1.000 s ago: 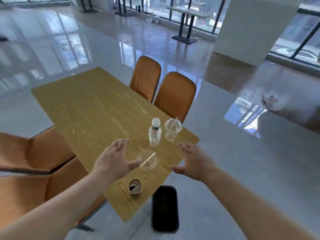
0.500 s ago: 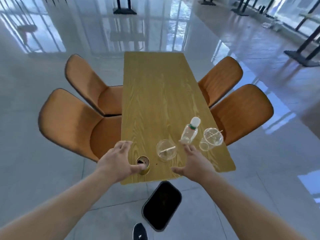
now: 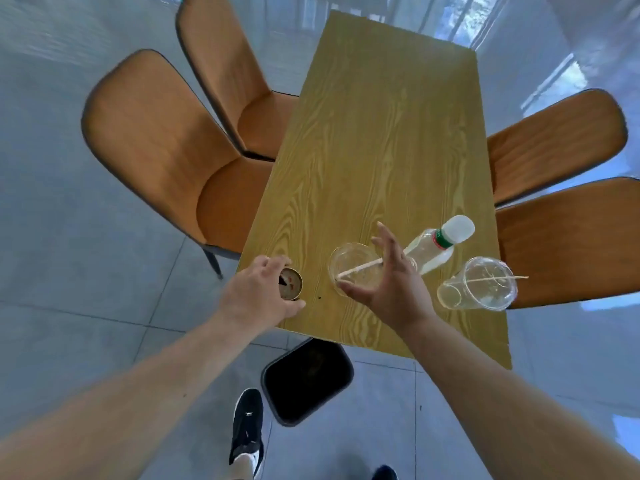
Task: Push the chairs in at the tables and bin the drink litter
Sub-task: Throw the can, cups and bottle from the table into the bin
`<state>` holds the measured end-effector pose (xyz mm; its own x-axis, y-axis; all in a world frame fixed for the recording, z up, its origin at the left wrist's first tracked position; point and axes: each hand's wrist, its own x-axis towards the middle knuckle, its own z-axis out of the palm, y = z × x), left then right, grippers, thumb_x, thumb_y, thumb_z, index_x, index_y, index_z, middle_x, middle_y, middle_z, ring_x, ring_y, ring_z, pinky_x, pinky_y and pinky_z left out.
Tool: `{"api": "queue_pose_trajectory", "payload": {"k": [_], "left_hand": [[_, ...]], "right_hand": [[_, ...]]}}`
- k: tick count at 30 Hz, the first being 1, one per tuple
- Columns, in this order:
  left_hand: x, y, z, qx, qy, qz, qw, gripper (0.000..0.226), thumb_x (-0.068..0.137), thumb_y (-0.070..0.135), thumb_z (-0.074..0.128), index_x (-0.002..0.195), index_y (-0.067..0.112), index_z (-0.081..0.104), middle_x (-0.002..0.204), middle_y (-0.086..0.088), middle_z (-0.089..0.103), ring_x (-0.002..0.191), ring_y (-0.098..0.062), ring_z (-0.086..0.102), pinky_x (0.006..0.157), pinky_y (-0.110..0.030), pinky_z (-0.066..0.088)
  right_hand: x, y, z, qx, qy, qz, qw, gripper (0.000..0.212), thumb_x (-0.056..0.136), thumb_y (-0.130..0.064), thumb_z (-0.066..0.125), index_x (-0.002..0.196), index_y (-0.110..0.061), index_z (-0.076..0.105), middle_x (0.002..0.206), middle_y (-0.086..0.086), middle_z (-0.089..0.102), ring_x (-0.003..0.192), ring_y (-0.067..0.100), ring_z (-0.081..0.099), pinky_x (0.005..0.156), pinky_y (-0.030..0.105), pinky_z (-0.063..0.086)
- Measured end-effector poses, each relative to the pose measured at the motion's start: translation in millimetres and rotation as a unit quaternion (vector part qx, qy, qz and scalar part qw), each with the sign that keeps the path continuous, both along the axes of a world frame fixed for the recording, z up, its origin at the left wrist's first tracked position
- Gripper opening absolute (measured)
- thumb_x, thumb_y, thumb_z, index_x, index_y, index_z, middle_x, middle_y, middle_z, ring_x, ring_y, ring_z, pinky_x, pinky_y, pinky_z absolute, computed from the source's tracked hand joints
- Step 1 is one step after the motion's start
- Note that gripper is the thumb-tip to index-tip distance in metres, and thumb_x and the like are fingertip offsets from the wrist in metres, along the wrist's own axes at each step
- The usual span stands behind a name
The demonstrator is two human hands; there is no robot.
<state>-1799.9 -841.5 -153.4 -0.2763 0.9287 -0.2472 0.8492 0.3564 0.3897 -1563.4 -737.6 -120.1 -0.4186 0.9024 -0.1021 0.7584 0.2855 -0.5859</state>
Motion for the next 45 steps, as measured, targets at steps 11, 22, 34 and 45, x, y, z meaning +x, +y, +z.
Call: {"api": "queue_pose_trajectory", "payload": {"k": [11, 22, 34, 45], "left_hand": [[96.9, -104.9, 62.1, -0.032, 0.0, 0.159, 0.987, 0.066, 0.07, 0.064, 0.083, 0.122, 0.037, 0.052, 0.115, 0.009, 0.056, 0.096, -0.018, 0.059, 0.075, -0.036, 0.049], [143.4, -163.3, 68.3, 0.033, -0.008, 0.193, 0.981, 0.072, 0.068, 0.065, 0.083, 0.125, 0.037, 0.05, 0.118, 0.011, 0.055, 0.094, -0.016, 0.057, 0.073, -0.031, 0.042], [141.2, -159.5, -155.9, 0.007, -0.008, 0.2, 0.98, 0.081, 0.068, 0.058, 0.085, 0.133, 0.038, 0.042, 0.122, 0.005, 0.059, 0.095, -0.028, 0.066, 0.069, -0.035, 0.047], [138.3, -151.1, -244.8, 0.007, -0.009, 0.209, 0.978, 0.085, 0.067, 0.063, 0.083, 0.134, 0.041, 0.037, 0.128, 0.009, 0.06, 0.101, -0.026, 0.065, 0.069, -0.035, 0.042]], "right_hand": [[48.9, -39.9, 4.5, -0.094, -0.062, 0.211, 0.971, 0.111, 0.071, -0.06, 0.089, 0.157, -0.037, 0.022, 0.155, -0.002, 0.04, 0.11, 0.028, 0.066, 0.084, 0.039, 0.054], [112.0, -96.5, 38.5, -0.052, -0.014, 0.208, 0.977, 0.113, 0.069, -0.073, 0.081, 0.157, -0.045, 0.017, 0.15, -0.009, 0.043, 0.115, 0.02, 0.063, 0.08, 0.028, 0.044], [112.7, -136.2, -193.7, -0.091, 0.015, 0.15, 0.984, 0.1, 0.066, -0.076, 0.073, 0.151, -0.043, 0.031, 0.143, -0.02, 0.043, 0.125, 0.013, 0.055, 0.093, 0.033, 0.048], [88.2, -112.8, -325.8, -0.123, -0.052, 0.096, 0.986, 0.124, 0.061, -0.087, 0.073, 0.158, -0.039, 0.012, 0.157, -0.004, 0.035, 0.13, 0.03, 0.055, 0.096, 0.047, 0.052]]}}
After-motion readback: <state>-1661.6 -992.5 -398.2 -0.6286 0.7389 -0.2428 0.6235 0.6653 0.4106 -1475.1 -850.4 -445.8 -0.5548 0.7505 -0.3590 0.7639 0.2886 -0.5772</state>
